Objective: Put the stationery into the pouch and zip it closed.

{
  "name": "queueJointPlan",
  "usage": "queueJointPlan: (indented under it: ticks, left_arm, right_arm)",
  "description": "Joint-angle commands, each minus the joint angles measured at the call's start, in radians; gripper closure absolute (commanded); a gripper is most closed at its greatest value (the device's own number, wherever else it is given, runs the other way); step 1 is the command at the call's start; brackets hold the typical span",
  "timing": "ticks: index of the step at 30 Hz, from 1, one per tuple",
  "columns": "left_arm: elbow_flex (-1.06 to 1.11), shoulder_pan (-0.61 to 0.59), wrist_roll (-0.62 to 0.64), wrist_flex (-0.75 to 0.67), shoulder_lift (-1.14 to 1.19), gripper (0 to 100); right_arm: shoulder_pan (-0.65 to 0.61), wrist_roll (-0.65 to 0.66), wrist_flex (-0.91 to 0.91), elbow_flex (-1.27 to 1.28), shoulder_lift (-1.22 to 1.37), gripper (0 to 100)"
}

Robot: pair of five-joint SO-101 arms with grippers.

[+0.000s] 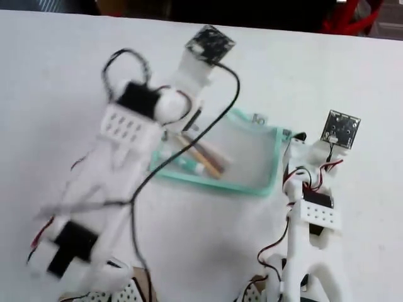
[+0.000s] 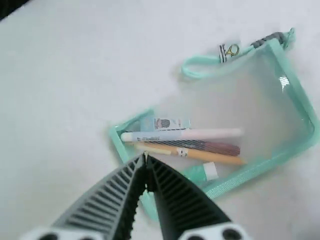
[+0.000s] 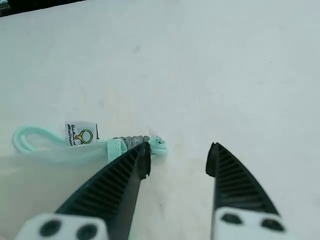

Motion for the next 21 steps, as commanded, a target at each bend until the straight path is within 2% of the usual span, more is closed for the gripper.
queueJointPlan:
  ticks: [1, 6, 10, 21]
  left_arm:
    - [0.149, -0.024, 0.011, -0.11, -0.252, 98]
    - [0.423, -0.117, 0.012, -0.327, -0.522, 98]
    - [0.624, -0.176, 0.012, -0.431, -0.717, 97]
    - [1.036, -0.325, 0.011, -0.445, -1.363, 97]
  right_arm:
    - [-0.004, 0.0, -0.021, -0.017, 0.002, 81.5]
    - [-0.005, 0.0, -0.021, -0.017, 0.004, 81.4]
    - [-0.007, 0.0, -0.021, -0.017, 0.005, 81.3]
    - [-0.064, 0.0, -0.021, -0.015, 0.005, 81.2]
